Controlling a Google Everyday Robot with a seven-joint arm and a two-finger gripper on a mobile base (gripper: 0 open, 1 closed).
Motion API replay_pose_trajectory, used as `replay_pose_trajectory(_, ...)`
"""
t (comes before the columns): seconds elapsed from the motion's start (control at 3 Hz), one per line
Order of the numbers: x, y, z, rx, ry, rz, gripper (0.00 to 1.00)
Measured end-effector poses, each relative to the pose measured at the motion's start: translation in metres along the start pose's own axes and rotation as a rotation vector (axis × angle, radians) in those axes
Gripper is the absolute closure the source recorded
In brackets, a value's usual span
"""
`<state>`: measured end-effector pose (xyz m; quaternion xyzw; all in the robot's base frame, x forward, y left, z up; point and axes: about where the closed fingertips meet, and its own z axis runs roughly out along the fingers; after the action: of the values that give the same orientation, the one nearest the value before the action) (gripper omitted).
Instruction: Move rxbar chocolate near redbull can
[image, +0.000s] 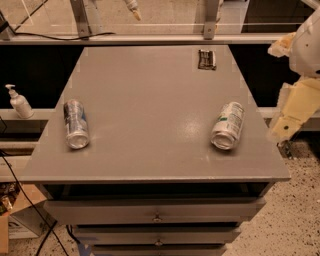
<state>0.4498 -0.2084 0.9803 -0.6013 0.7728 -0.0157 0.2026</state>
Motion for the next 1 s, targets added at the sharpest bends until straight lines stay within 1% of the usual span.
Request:
replay_pose_trajectory(0.33,-0.012,-0.024,0.004,0.042,-0.179,0.003,0.00)
replay_pose_trajectory(0.67,-0.029,-0.056,0.013,0.058,-0.392,0.021,0.00)
replay_pose_trajectory(1.0,-0.037,-0.055,0.015,0.040,-0.429,0.027,0.00)
